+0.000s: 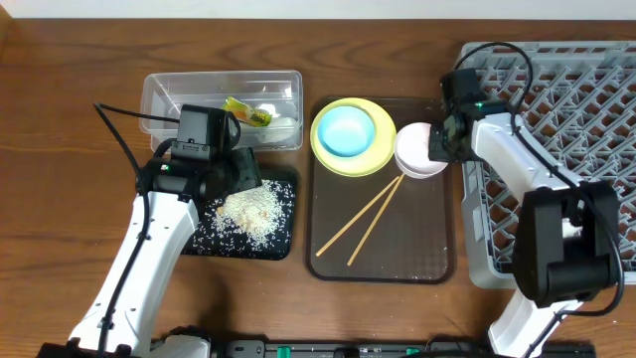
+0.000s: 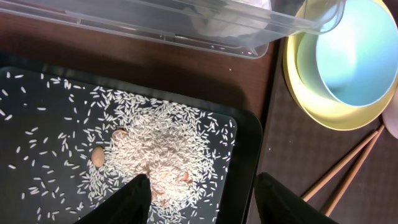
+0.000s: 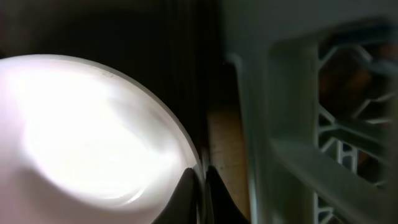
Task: Sort waste into correct bins and load items into the dishwasher rack
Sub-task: 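Reach the right gripper to the pink bowl and grasp it, then lift the pink bowl and set it into the dish rack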
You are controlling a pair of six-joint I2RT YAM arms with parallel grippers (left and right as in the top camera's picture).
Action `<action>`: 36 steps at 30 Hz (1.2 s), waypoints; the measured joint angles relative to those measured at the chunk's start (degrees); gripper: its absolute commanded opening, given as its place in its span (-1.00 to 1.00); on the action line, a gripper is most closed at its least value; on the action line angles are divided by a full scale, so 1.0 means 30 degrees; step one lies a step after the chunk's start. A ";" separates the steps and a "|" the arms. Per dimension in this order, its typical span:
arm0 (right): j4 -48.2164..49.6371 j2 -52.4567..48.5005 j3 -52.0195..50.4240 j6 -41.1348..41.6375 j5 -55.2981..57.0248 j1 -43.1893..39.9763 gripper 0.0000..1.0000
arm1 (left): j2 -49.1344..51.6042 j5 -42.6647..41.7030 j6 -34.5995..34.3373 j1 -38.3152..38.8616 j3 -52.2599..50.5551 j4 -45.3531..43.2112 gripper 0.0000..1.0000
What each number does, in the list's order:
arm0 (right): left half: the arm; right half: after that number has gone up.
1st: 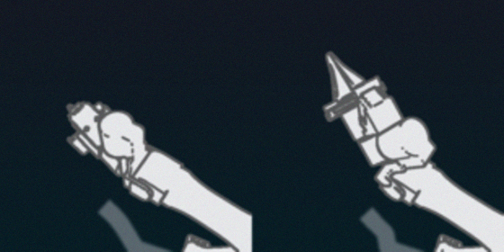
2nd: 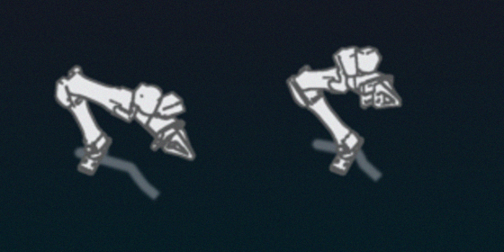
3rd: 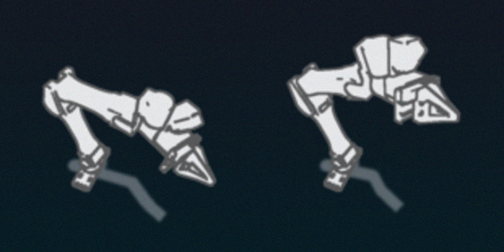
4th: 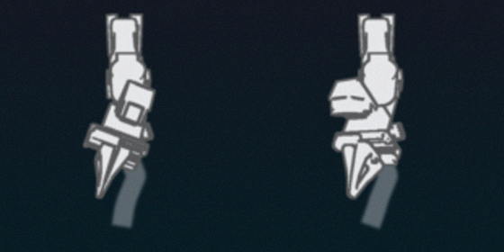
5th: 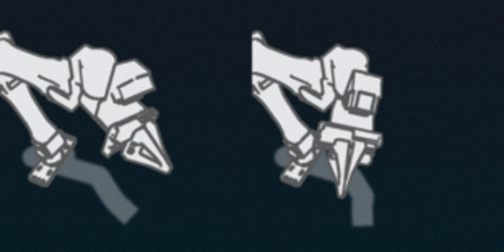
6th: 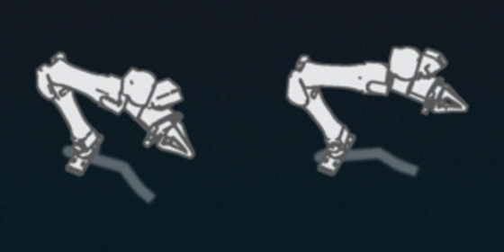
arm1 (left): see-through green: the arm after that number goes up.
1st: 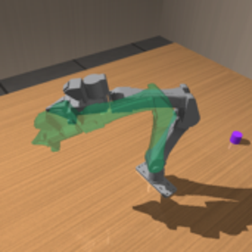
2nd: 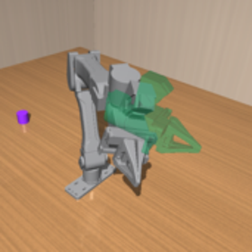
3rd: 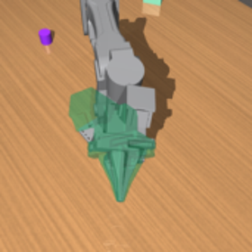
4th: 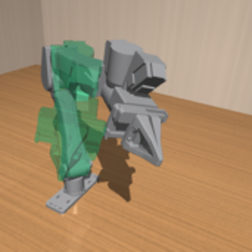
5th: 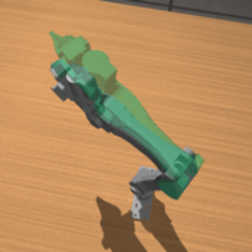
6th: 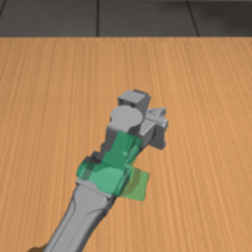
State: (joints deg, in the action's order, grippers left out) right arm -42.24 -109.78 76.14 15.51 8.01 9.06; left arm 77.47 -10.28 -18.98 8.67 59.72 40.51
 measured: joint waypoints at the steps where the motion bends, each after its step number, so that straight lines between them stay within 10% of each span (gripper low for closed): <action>1: -0.0015 0.0182 0.0000 0.0000 -0.0029 -0.0073 -0.98 | 0.0000 -0.0007 0.0007 0.0000 0.0000 0.0000 0.13; 16: 0.5253 0.6062 0.0860 -0.4932 0.1647 -0.2200 -0.97 | 0.0000 0.0000 0.0000 0.0000 0.0000 0.0000 0.14; 36: 1.4477 0.1559 0.0889 -1.3551 1.3019 -0.2346 -0.97 | 0.0000 0.0007 0.0000 0.0000 0.0000 0.0007 0.14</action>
State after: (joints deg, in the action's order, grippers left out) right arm 1.19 -105.10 78.81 -25.15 47.07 2.02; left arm 77.47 -10.26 -18.98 8.67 59.72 40.53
